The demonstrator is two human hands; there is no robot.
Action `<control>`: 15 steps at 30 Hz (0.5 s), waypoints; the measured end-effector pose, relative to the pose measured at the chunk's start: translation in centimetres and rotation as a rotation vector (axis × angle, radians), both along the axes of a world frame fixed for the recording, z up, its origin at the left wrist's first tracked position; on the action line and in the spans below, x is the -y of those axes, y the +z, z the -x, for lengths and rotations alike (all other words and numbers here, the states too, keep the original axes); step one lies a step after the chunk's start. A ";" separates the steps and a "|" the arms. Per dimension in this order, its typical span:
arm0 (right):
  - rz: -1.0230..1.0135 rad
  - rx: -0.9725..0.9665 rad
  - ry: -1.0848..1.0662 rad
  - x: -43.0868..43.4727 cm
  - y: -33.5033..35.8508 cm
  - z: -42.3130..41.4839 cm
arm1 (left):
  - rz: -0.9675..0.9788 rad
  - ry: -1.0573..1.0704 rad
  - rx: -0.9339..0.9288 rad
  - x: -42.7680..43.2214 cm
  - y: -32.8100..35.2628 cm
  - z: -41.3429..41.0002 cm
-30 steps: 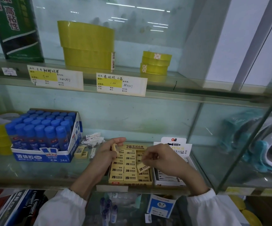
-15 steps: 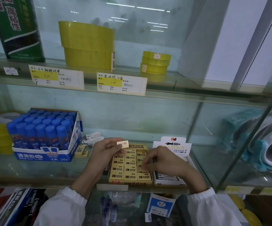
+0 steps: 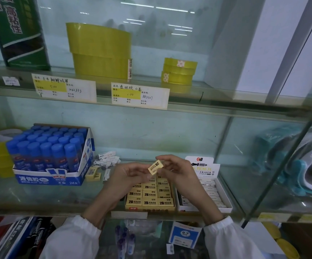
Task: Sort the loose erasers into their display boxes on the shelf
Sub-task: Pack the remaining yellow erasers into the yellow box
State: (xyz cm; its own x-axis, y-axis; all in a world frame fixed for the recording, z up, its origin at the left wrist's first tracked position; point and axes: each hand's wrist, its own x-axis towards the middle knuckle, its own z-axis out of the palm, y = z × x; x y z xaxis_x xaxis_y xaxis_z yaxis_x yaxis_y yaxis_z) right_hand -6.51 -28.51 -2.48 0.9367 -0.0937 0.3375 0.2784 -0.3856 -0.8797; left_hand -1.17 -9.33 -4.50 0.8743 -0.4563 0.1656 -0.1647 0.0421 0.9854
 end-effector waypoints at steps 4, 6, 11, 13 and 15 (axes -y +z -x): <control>-0.022 -0.038 0.033 0.1 0.2 0.3 | -0.107 -0.081 0.080 0.2 -0.1 0.3; 0.043 -0.047 -0.005 0.3 0.3 0.3 | -0.122 -0.070 0.091 0.2 -0.1 0.4; 0.334 -0.088 -0.014 1.1 1.0 0.8 | 0.041 0.080 -0.070 -0.5 -0.3 -0.5; 0.450 -0.134 0.043 1.4 1.0 1.1 | 0.087 0.104 -0.085 -0.6 -0.4 -0.8; 0.535 -0.191 0.101 1.5 0.9 1.2 | 0.105 0.113 -0.099 -0.5 -0.4 -0.8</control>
